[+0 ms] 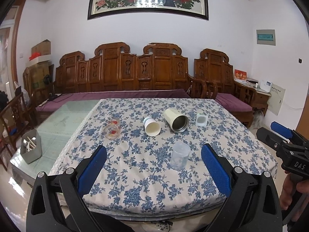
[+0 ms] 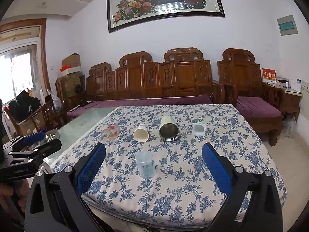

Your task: Flip cup upside down

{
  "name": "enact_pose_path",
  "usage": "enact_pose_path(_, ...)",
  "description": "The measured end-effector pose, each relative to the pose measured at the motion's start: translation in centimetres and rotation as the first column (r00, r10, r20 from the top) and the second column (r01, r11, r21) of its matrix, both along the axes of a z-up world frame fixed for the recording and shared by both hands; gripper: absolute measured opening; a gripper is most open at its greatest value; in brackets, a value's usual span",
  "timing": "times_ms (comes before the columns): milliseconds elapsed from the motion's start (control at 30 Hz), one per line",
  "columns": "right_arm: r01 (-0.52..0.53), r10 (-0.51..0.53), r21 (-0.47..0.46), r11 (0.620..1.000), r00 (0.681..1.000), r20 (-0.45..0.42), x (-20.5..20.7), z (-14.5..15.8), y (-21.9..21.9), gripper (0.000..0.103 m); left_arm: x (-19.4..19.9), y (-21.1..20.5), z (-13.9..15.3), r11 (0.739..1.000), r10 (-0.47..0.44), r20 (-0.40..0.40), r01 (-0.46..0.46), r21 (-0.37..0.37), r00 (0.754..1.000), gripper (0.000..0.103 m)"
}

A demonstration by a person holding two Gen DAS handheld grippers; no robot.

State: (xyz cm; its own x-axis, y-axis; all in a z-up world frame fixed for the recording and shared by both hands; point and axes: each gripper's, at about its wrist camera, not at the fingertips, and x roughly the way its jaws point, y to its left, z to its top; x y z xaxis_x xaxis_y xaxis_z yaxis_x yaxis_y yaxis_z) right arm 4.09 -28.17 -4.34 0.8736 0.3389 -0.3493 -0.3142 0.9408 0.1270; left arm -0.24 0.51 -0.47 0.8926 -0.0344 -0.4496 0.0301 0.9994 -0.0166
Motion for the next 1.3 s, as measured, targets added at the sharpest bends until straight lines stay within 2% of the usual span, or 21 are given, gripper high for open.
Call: enact_pose_path(1300,0.000,0.000,0.000,1.000,1.000,-0.005,0.15,-0.56,0.26,0.101,-0.26,0.09,0.35,1.000,0.000,0.008,0.000,-0.003,1.000,0.094)
